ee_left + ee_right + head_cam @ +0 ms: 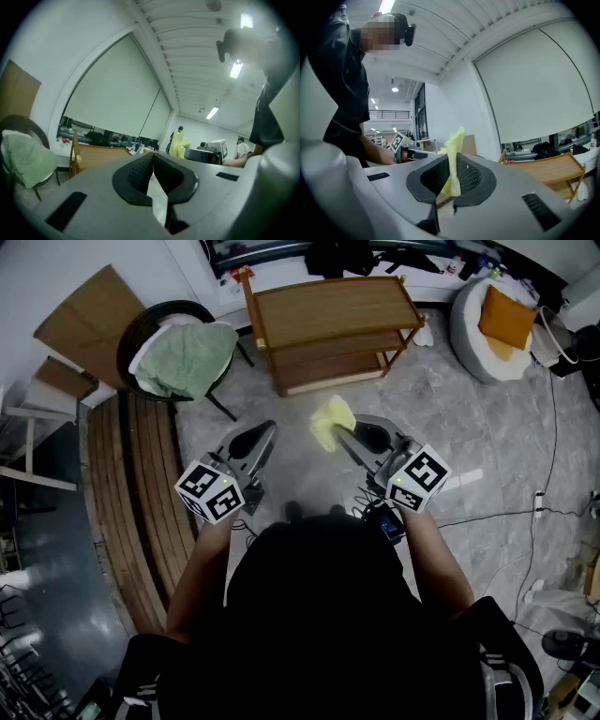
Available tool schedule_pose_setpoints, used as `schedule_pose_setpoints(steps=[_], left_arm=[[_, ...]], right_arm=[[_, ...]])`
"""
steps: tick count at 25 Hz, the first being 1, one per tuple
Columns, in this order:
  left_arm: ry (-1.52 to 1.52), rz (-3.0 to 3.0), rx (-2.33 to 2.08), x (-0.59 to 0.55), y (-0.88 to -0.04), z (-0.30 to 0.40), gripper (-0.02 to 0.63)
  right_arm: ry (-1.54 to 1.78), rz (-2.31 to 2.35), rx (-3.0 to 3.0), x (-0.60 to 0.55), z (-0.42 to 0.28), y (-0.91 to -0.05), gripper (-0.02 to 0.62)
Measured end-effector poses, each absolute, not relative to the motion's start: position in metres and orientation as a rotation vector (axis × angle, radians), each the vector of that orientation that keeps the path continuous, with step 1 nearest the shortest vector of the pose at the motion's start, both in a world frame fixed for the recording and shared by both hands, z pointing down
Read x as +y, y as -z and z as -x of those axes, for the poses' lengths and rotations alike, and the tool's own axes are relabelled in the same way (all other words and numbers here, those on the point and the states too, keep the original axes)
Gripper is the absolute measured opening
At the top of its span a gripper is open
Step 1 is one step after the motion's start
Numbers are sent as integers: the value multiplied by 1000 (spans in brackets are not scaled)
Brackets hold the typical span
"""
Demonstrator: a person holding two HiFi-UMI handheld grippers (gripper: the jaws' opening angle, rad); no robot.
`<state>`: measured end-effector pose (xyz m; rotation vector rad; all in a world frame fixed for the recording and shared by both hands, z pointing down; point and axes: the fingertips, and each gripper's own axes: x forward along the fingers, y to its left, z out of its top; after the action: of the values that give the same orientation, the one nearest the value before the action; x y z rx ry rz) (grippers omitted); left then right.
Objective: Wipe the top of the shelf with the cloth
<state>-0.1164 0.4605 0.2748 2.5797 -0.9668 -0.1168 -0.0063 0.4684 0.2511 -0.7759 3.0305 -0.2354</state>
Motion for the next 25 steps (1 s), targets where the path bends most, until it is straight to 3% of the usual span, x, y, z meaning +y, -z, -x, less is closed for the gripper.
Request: schedule_pose_setpoints(steps=[18,25], left_arm=[[66,-2469,-867,408,-322,157,12],[22,-2408,-883,354,-343,131,12]], right_arm=[[470,986,3032,401,55,-282,46],[553,982,3015,345,31,-295,46]])
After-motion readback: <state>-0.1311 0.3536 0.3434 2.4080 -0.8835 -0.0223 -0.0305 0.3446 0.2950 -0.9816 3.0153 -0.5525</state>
